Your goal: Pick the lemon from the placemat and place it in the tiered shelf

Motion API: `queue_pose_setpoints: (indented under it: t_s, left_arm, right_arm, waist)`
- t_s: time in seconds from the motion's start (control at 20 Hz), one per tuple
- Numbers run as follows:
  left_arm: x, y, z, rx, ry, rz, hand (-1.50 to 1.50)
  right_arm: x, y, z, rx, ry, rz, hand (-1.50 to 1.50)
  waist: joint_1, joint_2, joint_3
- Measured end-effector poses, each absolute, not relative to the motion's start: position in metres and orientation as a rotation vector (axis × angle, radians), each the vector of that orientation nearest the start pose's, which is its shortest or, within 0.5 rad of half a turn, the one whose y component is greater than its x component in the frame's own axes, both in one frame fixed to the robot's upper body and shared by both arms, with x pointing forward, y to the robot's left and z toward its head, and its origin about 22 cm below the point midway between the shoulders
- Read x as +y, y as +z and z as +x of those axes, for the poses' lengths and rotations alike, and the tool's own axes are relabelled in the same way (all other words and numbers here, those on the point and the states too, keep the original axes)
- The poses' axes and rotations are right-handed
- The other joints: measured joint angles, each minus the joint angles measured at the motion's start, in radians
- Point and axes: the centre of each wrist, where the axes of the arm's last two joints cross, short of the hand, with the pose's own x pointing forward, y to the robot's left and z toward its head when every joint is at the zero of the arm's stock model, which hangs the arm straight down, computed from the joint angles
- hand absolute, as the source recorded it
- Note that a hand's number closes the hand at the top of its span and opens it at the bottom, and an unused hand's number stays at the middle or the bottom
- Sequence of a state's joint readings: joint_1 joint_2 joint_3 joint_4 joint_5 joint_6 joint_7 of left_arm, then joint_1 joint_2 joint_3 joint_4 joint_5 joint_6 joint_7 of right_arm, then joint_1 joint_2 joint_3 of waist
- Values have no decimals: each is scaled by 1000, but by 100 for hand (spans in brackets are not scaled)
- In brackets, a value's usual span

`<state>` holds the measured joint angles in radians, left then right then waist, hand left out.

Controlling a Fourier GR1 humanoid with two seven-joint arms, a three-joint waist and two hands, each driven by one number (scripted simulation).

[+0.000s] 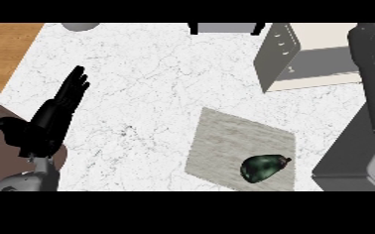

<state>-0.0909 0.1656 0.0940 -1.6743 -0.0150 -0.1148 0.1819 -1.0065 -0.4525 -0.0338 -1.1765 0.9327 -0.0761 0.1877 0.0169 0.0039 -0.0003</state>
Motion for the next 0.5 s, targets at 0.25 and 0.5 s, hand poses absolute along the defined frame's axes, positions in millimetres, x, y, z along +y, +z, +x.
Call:
queue_pose_setpoints:
  t_s: [0.25,0.5]
  left_arm:
    - [279,56,255,-1569,-190,119,0]
    - [275,62,257,-1571,-184,121,0]
  right_arm:
    - [-237,262,420,-1729,937,-1288,150]
    - [-247,249,427,-1640,1099,-1205,150]
  waist:
    - [1,0,0]
    - [-4,-1,0]
